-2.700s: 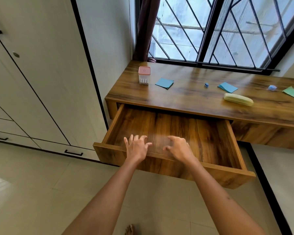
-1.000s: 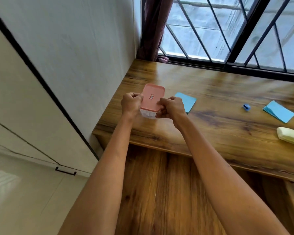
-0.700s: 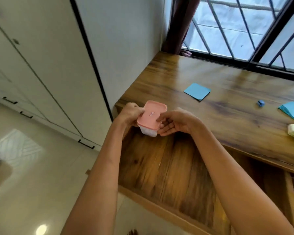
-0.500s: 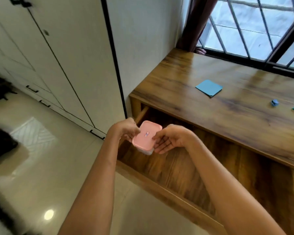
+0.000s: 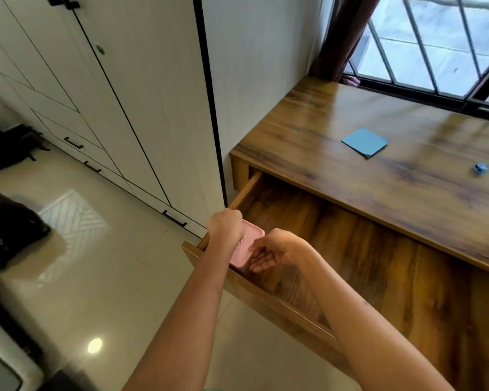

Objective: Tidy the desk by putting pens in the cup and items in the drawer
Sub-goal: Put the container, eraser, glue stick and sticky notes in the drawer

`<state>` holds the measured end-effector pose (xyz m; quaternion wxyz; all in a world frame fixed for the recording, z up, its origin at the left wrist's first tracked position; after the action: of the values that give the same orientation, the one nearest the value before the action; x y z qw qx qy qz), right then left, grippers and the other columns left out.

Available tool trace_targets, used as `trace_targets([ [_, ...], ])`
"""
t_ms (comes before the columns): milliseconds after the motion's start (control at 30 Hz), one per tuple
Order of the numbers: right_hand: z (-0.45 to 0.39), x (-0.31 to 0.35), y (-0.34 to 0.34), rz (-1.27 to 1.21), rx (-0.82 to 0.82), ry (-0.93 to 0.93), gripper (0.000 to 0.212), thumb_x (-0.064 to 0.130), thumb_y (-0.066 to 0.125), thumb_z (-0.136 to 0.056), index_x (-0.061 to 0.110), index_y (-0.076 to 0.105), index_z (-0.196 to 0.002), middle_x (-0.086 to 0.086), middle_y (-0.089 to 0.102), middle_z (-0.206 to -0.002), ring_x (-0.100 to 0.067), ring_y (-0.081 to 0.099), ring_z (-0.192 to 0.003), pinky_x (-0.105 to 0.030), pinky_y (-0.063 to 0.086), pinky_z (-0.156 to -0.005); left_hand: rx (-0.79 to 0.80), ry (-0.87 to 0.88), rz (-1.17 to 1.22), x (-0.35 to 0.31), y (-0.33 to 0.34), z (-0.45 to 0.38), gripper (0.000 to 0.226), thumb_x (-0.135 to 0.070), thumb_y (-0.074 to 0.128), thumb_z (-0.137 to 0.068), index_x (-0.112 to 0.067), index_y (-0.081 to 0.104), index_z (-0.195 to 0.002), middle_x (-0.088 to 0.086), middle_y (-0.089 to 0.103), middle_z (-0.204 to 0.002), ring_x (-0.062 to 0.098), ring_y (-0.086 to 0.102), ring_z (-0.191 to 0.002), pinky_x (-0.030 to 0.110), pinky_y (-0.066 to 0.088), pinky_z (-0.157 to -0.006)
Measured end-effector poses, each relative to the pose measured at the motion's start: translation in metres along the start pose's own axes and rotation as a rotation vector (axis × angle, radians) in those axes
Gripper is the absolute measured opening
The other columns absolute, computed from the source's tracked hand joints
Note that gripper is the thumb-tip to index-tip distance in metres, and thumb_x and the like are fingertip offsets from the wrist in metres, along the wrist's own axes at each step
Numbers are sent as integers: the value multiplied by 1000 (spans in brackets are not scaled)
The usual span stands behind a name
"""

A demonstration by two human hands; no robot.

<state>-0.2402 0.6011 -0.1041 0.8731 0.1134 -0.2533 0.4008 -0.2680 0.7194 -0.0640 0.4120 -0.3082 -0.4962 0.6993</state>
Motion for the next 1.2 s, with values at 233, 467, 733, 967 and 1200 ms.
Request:
trace_targets([
  [233, 0, -2, -3, 103, -119, -41, 31, 26, 68, -87, -3, 64, -97, -13, 64, -79, -21, 63, -66, -30, 58, -65, -116, 44, -31, -17, -13, 3, 21, -17, 60, -91, -10, 58, -110, 7, 63, -101, 21, 62, -90, 26, 42, -70],
  [467, 37, 21, -65, -105, -470, -349, 20, 26, 55, -95, 11, 68, -89, -1, 53, -59, -9, 47, -47, -21, 43, -46, -362, 201, 309, -73, -49, 3, 15, -16, 59, -92, -10, 66, -104, 5, 70, -96, 18, 68, -87, 24, 48, -70],
  [733, 80, 14, -180, -321, -773, -478, 13, 23, 59, -94, 13, 65, -86, -11, 69, -82, -20, 67, -67, -30, 58, -60, -439, 438, 500, -190, -78, -15, 21, -19, 62, -91, -11, 66, -110, 8, 71, -105, 21, 68, -97, 34, 56, -82],
  [967, 142, -49, -282, -330, -1161, -525, 6, 13, 63, -90, 15, 65, -85, -8, 71, -90, -20, 68, -86, -37, 58, -82, -347, 688, 606, -320, -80, 3, 24, -19, 62, -91, -7, 66, -111, 10, 70, -109, 21, 65, -101, 29, 50, -88],
  [1200, 197, -118, -394, 63, -1507, -275, 51, 4, 60, -86, 14, 48, -134, -9, 50, -135, -28, 45, -125, -38, 39, -102, -192, 880, 571, -459, -57, 35, 46, -14, 65, -88, -11, 52, -131, 9, 57, -131, 22, 52, -123, 34, 42, -103],
])
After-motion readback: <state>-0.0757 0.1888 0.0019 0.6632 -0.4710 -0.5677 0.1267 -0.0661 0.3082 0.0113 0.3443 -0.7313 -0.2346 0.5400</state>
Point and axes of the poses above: each hand's wrist, its own z-axis away from the middle knuckle, its own y-axis out of the palm, x = y × z, the point moved 4 cm from there along -z, towards the middle knuckle
